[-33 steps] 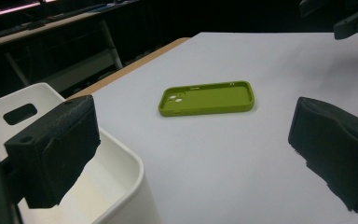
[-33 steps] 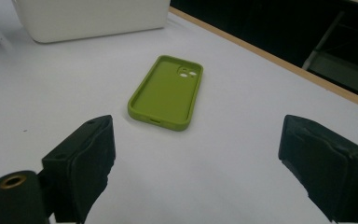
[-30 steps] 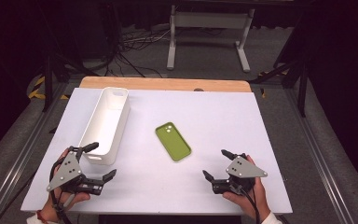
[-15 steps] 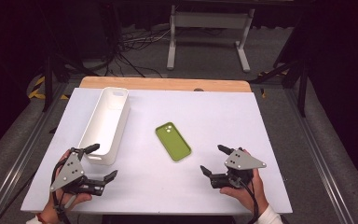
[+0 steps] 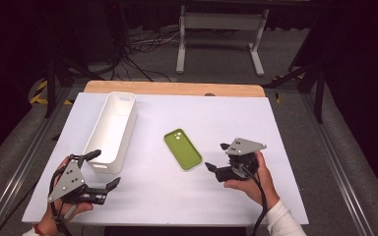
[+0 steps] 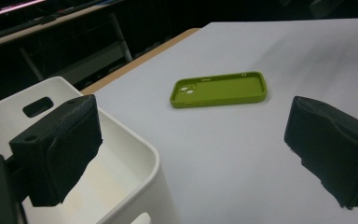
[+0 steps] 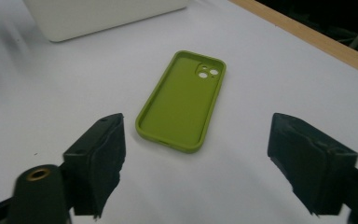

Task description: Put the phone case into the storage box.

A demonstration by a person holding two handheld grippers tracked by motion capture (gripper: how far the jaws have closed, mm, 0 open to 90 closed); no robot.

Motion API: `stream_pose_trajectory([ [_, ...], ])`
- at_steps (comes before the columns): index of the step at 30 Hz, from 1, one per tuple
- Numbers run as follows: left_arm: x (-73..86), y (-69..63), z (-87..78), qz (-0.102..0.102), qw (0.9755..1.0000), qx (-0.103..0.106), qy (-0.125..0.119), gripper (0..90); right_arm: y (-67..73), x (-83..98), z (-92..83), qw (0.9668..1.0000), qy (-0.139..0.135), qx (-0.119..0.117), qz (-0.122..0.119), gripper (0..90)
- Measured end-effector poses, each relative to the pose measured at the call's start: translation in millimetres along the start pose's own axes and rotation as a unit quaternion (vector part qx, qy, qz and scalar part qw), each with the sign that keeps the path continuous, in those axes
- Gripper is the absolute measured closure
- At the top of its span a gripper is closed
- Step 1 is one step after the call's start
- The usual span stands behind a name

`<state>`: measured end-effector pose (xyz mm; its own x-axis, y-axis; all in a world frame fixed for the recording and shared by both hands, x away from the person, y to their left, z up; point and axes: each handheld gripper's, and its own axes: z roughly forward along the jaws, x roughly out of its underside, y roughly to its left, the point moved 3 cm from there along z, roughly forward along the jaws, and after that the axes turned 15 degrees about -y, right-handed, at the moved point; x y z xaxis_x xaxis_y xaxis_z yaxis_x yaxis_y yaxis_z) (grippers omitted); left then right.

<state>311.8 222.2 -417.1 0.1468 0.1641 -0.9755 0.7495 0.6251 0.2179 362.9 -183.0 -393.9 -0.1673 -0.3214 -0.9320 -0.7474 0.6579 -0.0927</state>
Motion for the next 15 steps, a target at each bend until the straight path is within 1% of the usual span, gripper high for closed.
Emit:
stream_pose_trajectory([
  [2,0.3,-1.5,1.5,0.003,1.0,0.003,0.004,4.9,-3.2,-6.4,7.0,0.9999,0.01,0.001,0.001,24.8],
  [3,0.3,-3.4,2.7,-0.002,1.0,0.005,0.003,4.9,-5.2,-10.8,11.5,0.9998,0.017,0.003,0.007,24.8],
  [4,0.0,-4.6,3.4,-0.001,1.0,0.007,0.003,4.9,-7.7,-14.5,17.1,0.9996,0.028,0.005,0.006,23.6],
  [5,-0.4,-5.7,3.7,0.001,0.9999,0.011,0.001,4.9,-9.5,-17.7,20.9,0.9995,0.03,0.011,0.005,22.2],
  [6,-0.6,-6.2,3.9,0.001,0.9999,0.01,-0.001,4.9,-11.7,-21.7,26.0,0.9995,0.03,0.011,0.004,21.2],
  [7,-0.6,-6.0,4.0,0.004,0.9999,0.013,0.002,4.9,-13.1,-24.7,30.3,0.9994,0.031,0.011,0.002,21.1],
  [8,0.0,-6.2,4.4,0.004,0.9999,0.015,0.004,4.9,-14.2,-27.4,34.6,0.9994,0.031,0.015,0.0,20.8],
  [9,1.0,-6.7,5.4,-0.001,0.9999,0.015,0.003,4.9,-15.4,-29.5,39.2,0.9992,0.036,0.018,-0.005,20.0],
  [10,1.5,-6.4,5.8,0.0,0.9998,0.018,0.006,4.9,-16.9,-31.5,43.9,0.9989,0.041,0.021,-0.008,19.7],
  [13,2.2,-8.8,7.1,0.003,0.9997,0.023,0.009,4.8,-22.6,-36.2,56.1,0.9987,0.047,0.021,-0.001,19.8],
  [14,2.2,-9.9,7.0,0.002,0.9997,0.024,0.009,4.9,-24.9,-37.5,60.2,0.9984,0.052,0.022,-0.002,19.8],
  [15,2.1,-10.0,7.2,0.006,0.9996,0.025,0.008,4.8,-26.6,-38.5,64.3,0.9979,0.059,0.026,-0.005,19.8],
])
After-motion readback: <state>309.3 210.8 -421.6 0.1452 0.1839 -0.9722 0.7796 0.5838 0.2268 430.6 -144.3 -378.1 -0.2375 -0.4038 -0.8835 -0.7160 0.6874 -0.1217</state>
